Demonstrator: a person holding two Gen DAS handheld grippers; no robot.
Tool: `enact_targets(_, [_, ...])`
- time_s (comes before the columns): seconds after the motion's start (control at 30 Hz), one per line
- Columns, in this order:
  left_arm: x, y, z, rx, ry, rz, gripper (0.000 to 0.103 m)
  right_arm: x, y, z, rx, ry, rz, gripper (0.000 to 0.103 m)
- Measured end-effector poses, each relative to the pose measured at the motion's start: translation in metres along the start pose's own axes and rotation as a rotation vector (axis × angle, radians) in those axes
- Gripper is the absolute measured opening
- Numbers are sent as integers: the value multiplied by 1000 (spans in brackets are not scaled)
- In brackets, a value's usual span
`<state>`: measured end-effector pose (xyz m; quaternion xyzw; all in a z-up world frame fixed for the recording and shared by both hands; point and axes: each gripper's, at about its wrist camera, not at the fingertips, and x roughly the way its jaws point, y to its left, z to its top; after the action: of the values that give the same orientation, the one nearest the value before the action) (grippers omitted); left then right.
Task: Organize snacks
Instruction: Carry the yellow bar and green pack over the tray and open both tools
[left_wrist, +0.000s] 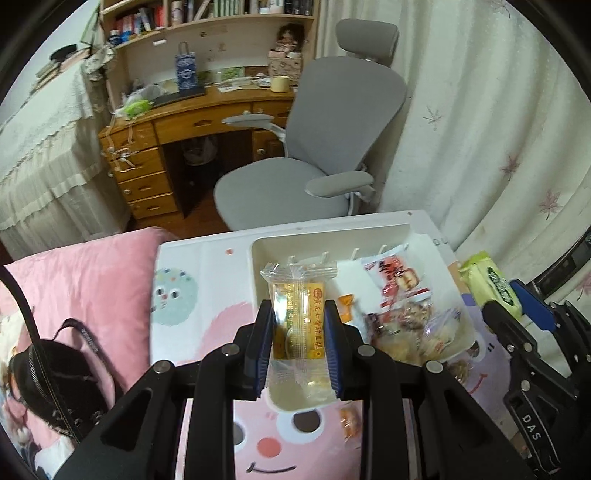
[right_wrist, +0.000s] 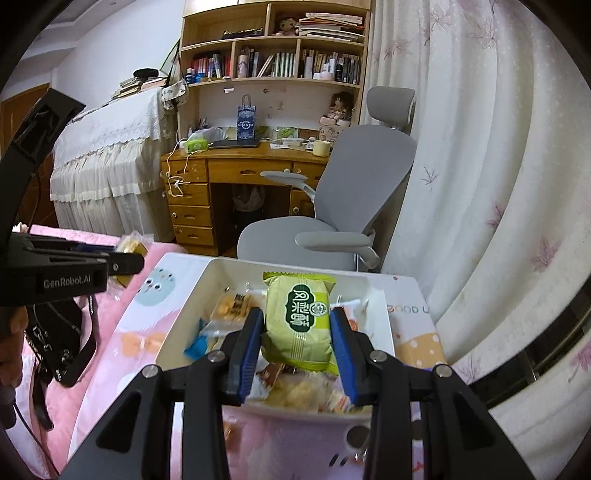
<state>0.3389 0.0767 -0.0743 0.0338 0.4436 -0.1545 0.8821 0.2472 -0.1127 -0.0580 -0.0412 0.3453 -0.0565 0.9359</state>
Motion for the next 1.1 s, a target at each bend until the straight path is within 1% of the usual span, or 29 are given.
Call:
enact_targets(0.13, [28,-16,9,13,38,-33,24,22,-13,3,18,16,9,37])
enact_targets(0.23, [46,-24,9,14,72,-54,24,38,-23,-1,45,51,27,37])
enact_targets(0.33, [62,-31,5,11,91,-66,25,49,-29,-5,62,69,33,37])
enact_targets(0.4, [70,-34,2,9,106,-73,30,58,-32,-8,77,85,37,37])
enact_targets(0.43, [75,-37,0,18,130,-79,47,64,-35,-11,88,101,44,37])
enact_targets(0.47, [79,-38,-2,29,151,-80,71,70,-36,-14,101,127,54,37])
enact_targets(0.5, [81,-40,-4,35,161,-73,77,76,-38,-17,115,153,62,38])
enact_targets(0.53, [81,-40,-5,37,161,-66,77,82,-40,-20,133,180,65,41])
enact_targets(0.63, [80,-41,-6,44,178,-60,77,88,-42,-24,163,208,58,44])
enact_targets(0.9, [65,-34,-12,34,185,-59,77,80,-43,-27,182,208,52,45])
enact_targets(1.1, [33,-28,-25,31,160,-75,77,58,-39,-29,193,202,49,46])
